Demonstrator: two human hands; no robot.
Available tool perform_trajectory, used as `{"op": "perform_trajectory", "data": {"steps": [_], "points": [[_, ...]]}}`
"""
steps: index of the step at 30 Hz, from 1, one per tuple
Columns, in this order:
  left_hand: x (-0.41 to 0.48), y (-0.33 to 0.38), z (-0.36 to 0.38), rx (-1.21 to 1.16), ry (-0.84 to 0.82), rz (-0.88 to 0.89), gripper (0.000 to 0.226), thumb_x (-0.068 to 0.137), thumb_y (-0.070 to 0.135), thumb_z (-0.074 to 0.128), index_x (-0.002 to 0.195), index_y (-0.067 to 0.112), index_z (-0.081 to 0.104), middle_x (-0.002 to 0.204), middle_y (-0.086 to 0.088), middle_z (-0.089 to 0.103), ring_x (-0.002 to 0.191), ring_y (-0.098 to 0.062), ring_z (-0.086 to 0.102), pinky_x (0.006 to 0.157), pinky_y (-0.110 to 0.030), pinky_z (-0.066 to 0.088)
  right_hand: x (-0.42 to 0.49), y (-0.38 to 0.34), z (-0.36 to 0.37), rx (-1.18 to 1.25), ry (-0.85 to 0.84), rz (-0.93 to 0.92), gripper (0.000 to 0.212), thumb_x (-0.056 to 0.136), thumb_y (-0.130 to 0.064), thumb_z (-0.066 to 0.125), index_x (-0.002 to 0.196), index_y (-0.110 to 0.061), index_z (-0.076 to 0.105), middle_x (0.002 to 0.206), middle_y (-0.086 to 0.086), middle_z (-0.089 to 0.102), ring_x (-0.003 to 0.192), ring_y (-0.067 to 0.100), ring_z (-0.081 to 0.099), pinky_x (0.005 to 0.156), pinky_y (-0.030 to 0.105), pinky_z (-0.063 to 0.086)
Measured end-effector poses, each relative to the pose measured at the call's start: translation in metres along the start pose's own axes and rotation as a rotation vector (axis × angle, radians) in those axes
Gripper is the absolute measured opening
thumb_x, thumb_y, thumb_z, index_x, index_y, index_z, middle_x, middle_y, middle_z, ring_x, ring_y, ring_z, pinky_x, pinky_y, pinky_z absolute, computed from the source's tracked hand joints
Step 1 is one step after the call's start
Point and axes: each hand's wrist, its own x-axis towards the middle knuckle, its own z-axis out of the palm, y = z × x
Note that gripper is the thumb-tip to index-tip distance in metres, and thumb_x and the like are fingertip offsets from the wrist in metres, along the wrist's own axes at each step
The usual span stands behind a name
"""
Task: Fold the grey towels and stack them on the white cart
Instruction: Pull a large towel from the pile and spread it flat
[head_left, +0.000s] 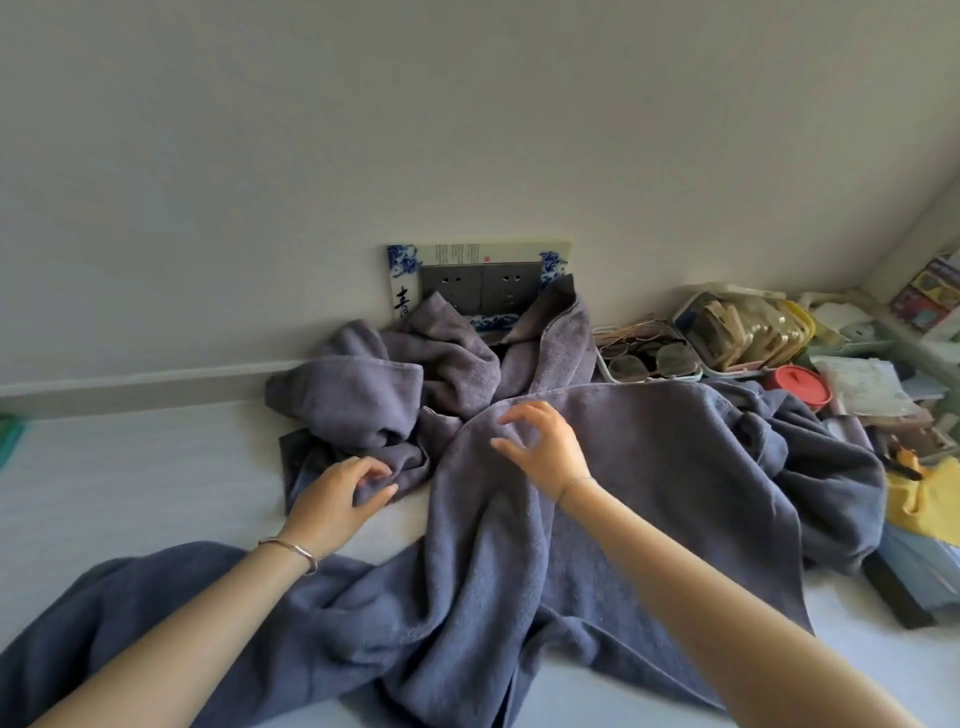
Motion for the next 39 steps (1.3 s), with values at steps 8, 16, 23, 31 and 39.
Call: {"op": "perform_trajectory", "data": {"steps": [8, 16, 23, 31, 39], "points": [[-0.055, -0.097, -0.051, 0.361, -0.280, -0.256, 0.045, 0.100, 0.040, 0.035, 0.139, 0.020, 0.040, 0.145, 0.002, 0.041, 0.132, -0.021, 0.035, 0.109, -0.028, 0.026, -0.044, -0.072, 0.126, 0.152, -0.443, 0.165, 0.023, 0.081, -0.033, 0.072, 0.100, -0.023, 0.065, 0.100, -0.007, 0.063, 0.092, 0.010, 0.055, 0.089, 0.026, 0.046], [-0.095, -0.141, -0.087, 0.344, -0.237, -0.059, 0.049, 0.082, 0.067, 0.041, 0.085, 0.023, 0.063, 0.085, 0.006, 0.064, 0.088, -0.017, 0.055, 0.076, -0.028, 0.040, -0.063, -0.088, 0.197, -0.047, -0.559, 0.321, 0.045, 0.081, -0.050, 0.066, 0.110, -0.016, 0.063, 0.093, -0.003, 0.058, 0.087, 0.013, 0.053, 0.088, 0.025, 0.044], [-0.107, -0.138, -0.139, -0.079, -0.055, 0.011, 0.041, 0.077, 0.064, 0.051, 0.064, 0.024, 0.048, 0.057, -0.001, 0.041, 0.055, -0.011, 0.039, 0.057, -0.030, 0.033, -0.060, -0.140, 0.187, 0.142, -0.430, 0.035, 0.024, 0.087, -0.026, 0.067, 0.066, -0.024, 0.055, 0.060, -0.014, 0.050, 0.057, -0.004, 0.045, 0.064, 0.014, 0.037], [-0.133, -0.136, -0.204, -0.062, 0.172, -0.004, 0.050, 0.087, 0.064, 0.034, 0.061, 0.022, 0.044, 0.052, 0.001, 0.041, 0.051, -0.013, 0.042, 0.058, -0.031, 0.039, -0.059, -0.218, 0.185, 0.289, -0.347, -0.140, 0.021, 0.083, -0.030, 0.070, 0.079, -0.009, 0.067, 0.081, 0.004, 0.068, 0.074, 0.002, 0.055, 0.077, 0.020, 0.047], [-0.176, -0.164, -0.171, 0.037, -0.198, -0.257, 0.021, 0.089, 0.038, 0.059, 0.080, 0.020, 0.058, 0.075, 0.001, 0.066, 0.075, -0.019, 0.064, 0.076, -0.037, 0.051, -0.094, -0.178, 0.219, -0.126, -0.720, 0.089, 0.018, 0.083, -0.040, 0.067, 0.080, -0.023, 0.074, 0.082, -0.003, 0.071, 0.073, 0.009, 0.062, 0.073, 0.021, 0.049]]}}
